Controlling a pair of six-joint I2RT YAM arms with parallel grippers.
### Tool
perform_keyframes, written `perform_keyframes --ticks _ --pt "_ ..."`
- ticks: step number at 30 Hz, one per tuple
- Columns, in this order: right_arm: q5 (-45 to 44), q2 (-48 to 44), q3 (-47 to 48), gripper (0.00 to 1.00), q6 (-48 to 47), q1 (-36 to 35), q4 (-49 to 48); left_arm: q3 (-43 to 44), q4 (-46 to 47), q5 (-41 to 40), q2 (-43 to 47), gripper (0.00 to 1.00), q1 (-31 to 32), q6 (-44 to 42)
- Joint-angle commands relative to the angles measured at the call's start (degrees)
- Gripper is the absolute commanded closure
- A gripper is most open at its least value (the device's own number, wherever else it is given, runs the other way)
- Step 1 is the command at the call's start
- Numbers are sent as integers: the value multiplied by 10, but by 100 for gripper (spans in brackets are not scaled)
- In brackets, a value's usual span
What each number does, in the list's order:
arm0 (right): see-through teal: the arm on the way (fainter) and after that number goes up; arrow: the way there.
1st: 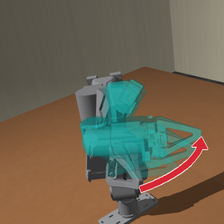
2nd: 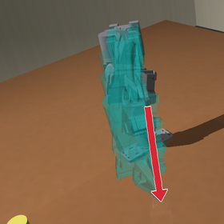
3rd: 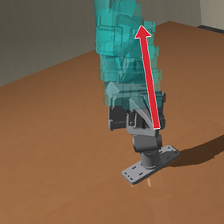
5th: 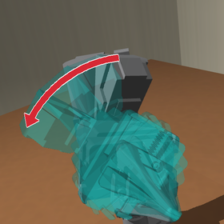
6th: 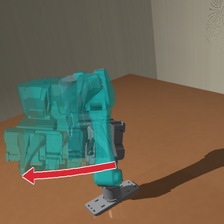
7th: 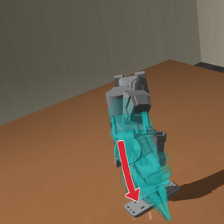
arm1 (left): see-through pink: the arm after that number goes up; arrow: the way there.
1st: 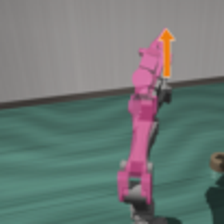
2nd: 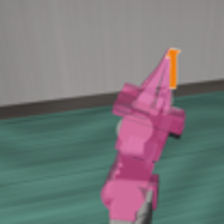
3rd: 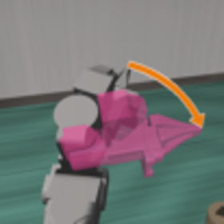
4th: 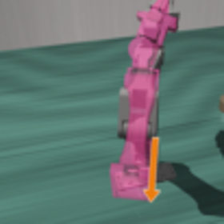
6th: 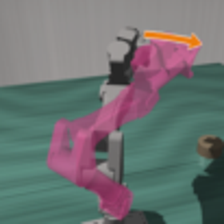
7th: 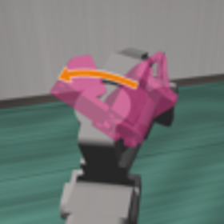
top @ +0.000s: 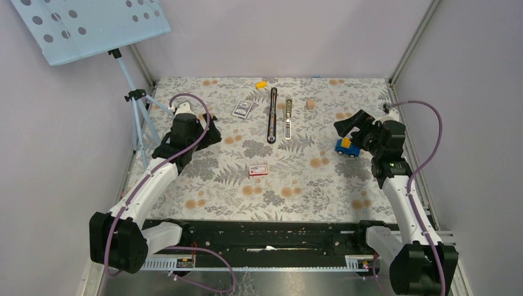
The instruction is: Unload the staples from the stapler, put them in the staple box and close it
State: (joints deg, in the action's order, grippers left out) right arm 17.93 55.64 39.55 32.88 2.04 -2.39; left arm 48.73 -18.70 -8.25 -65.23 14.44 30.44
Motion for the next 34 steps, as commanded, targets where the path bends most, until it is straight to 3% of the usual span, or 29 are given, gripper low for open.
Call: perform_keyframes --ticks 1,9,34 --pt "-50 -12 -17 0 2 0 -27 -1 32 -9 12 1 -3 -4" --pt "-25 2 -41 0 15 0 -75 -1 59 26 8 1 -15 -9" --pt "-24 77 -11 0 7 0 -67 -2 74 80 -18 1 -47 -16"
